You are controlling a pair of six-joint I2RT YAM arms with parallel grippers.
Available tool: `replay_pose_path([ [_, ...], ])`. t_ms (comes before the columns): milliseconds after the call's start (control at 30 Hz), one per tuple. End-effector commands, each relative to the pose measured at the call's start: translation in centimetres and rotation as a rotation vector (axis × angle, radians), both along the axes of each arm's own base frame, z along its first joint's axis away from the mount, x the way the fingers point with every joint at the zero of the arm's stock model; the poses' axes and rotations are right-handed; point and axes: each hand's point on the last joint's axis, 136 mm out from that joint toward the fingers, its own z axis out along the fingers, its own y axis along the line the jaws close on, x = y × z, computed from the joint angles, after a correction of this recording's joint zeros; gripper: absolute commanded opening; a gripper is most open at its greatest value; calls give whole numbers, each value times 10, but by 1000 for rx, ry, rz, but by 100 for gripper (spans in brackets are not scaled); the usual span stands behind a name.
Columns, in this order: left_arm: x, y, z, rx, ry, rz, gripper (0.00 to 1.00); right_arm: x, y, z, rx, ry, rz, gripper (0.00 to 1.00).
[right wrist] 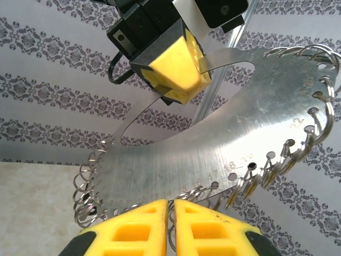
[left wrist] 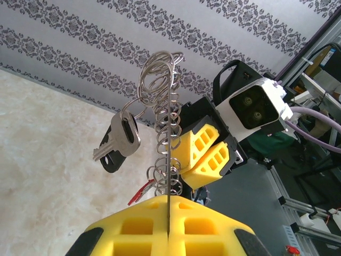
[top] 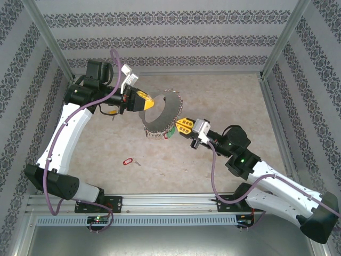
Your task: Put the keys on the keyring
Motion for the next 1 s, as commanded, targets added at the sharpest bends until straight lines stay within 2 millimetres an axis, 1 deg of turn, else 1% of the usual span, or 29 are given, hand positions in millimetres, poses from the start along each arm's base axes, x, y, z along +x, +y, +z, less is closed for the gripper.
replay_pose_path([
  [0, -14, 1, 16, -26, -61, -30, 0, -1, -1, 0, 29, 9, -9, 14],
  [33, -14, 1, 16, -26, -59, -30, 0, 0, -3, -1, 34, 11, -24, 16],
  [100, -14, 1, 16, -25, -60, -29, 0, 8, -9, -4, 40, 23, -83, 17],
  [200, -13, 2, 15, -22, -59, -23, 0, 4, -13, -7, 29, 7, -87, 17],
  [300, -12, 2, 15, -19, -61, -17, 0, -6, -9, -12, 5, 8, -29, 17],
  [333, -11, 2, 15, -19, -58, -16, 0, -8, -8, -13, 3, 15, -15, 15],
  [400, -11, 2, 15, -19, -57, -15, 0, -10, -5, -15, -2, 20, 3, 13],
  [567, -11, 2, 15, -18, -54, -13, 0, -9, 6, -16, -17, 25, 41, 13],
  [767, -13, 3, 15, -13, -56, -6, 0, -3, 11, -26, -23, 51, 37, 15],
  [967, -14, 3, 11, -11, -43, -7, 0, 9, 7, -32, -17, 83, -31, 18],
])
